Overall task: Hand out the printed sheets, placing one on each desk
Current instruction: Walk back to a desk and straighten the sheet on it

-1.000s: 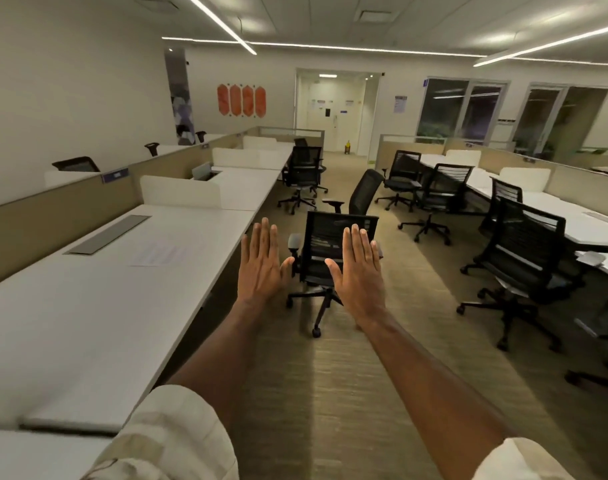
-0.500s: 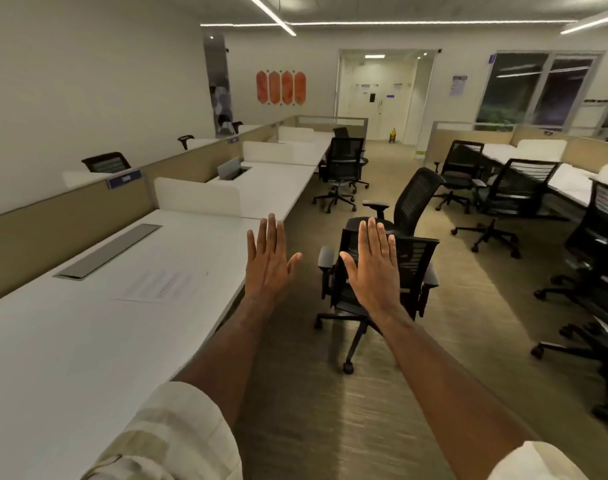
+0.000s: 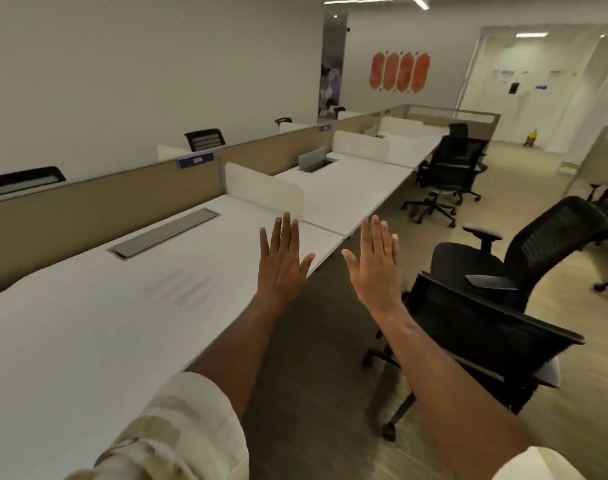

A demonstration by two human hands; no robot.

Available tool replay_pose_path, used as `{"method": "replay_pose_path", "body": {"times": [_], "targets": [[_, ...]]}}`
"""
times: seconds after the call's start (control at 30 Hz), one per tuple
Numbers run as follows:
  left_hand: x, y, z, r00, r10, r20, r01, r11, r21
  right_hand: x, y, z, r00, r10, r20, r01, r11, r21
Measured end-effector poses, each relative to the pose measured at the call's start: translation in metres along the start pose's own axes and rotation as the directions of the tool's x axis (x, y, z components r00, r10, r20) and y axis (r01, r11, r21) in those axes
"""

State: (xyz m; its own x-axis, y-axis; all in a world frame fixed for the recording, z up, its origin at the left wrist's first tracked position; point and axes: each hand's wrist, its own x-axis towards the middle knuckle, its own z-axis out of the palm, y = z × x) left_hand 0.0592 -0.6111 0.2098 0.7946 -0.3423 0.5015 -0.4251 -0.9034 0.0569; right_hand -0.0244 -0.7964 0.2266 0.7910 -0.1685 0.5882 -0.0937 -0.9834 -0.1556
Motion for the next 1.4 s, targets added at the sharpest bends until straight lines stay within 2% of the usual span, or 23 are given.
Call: {"method": "replay_pose_path", "body": {"times": [0.17,0.33,0.57,0.77,0.93,1.03,1.17,1.33,1.4], "targets": [[0.029,-0.058,0.036,0.988,-0.156,0.008,0.156,0.987,0.046,0.067,-0.020,0.063,0.995,-0.086,0.053,0.082,0.993,0.080],[0.044,-0.142,0.073,0.946,-0.322,0.039,0.316,0.943,0.107,0.125,-0.072,0.142,0.967,-0.234,0.097,0.215,0.961,0.174],[0.068,-0.245,0.103,0.862,-0.505,0.037,0.499,0.860,0.105,0.194,-0.156,0.239,0.882,-0.454,0.127,0.406,0.868,0.285],[0.070,-0.307,0.122,0.780,-0.623,0.056,0.613,0.779,0.129,0.226,-0.213,0.302,0.841,-0.520,0.151,0.431,0.811,0.396],[0.056,-0.338,0.147,0.647,-0.758,0.084,0.748,0.652,0.121,0.236,-0.247,0.348,0.792,-0.562,0.239,0.393,0.768,0.505],[0.049,-0.352,0.164,0.595,-0.792,0.135,0.772,0.610,0.178,0.240,-0.262,0.377,0.751,-0.593,0.290,0.369,0.742,0.560],[0.040,-0.369,0.183,0.506,-0.841,0.193,0.802,0.541,0.253,0.245,-0.273,0.419,0.647,-0.630,0.430,0.314,0.734,0.602],[0.030,-0.373,0.206,0.332,-0.929,0.161,0.883,0.367,0.293,0.248,-0.279,0.467,0.498,-0.667,0.553,0.312,0.734,0.604],[0.029,-0.375,0.211,0.215,-0.972,0.100,0.945,0.233,0.231,0.252,-0.282,0.483,0.464,-0.652,0.599,0.286,0.751,0.596]]}}
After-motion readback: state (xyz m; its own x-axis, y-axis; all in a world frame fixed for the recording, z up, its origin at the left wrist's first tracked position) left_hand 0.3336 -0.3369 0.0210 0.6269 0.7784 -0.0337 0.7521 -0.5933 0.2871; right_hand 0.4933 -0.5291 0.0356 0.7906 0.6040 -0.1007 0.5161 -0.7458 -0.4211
